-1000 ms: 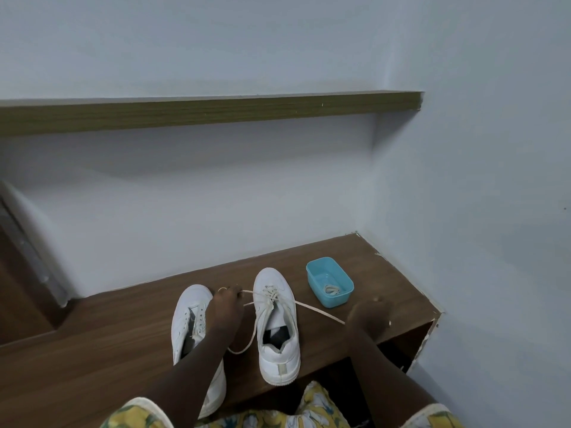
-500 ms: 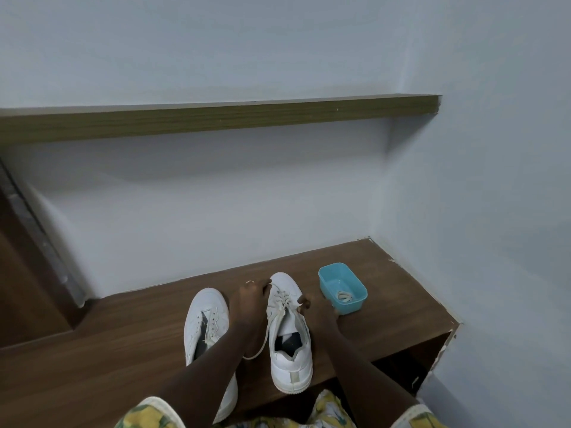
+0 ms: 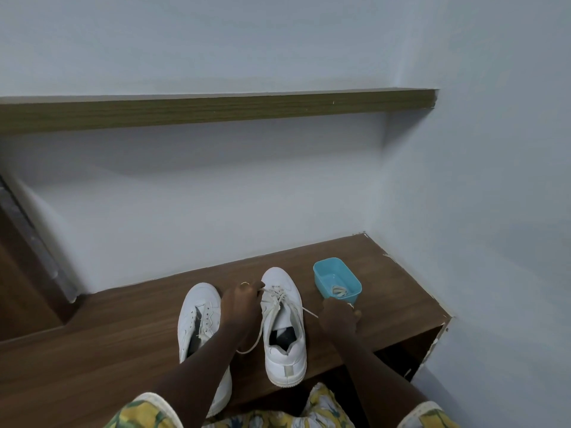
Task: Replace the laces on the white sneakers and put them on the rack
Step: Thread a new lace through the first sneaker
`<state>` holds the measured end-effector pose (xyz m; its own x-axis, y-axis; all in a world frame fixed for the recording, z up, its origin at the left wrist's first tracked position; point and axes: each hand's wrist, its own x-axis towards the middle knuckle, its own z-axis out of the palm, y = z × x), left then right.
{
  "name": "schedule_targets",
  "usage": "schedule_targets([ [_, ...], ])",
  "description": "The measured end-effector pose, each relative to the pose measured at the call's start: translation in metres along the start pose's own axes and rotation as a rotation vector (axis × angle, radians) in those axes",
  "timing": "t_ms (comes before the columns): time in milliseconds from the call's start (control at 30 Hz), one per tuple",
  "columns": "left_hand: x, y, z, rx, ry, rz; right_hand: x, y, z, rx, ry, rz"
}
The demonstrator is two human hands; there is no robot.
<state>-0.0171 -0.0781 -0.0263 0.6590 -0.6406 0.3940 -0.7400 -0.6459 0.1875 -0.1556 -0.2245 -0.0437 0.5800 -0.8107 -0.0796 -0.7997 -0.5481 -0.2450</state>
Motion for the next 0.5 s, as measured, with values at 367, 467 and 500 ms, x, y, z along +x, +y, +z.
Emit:
schedule_targets([
  [367, -0.002, 0.005, 0.011, -0.153, -0.131, -0.035, -0.007, -0.003, -0.016, -0.084, -0.062, 0.042],
  [467, 0.001, 0.01, 0.01, -0.194, -0.11, -0.047, -0.004, -0.019, -0.018, 0.072, -0.069, -0.06],
  [500, 0.002, 0.01, 0.01, -0.186, -0.108, -0.04, -0.002, -0.024, -0.018, 0.141, -0.08, -0.102],
])
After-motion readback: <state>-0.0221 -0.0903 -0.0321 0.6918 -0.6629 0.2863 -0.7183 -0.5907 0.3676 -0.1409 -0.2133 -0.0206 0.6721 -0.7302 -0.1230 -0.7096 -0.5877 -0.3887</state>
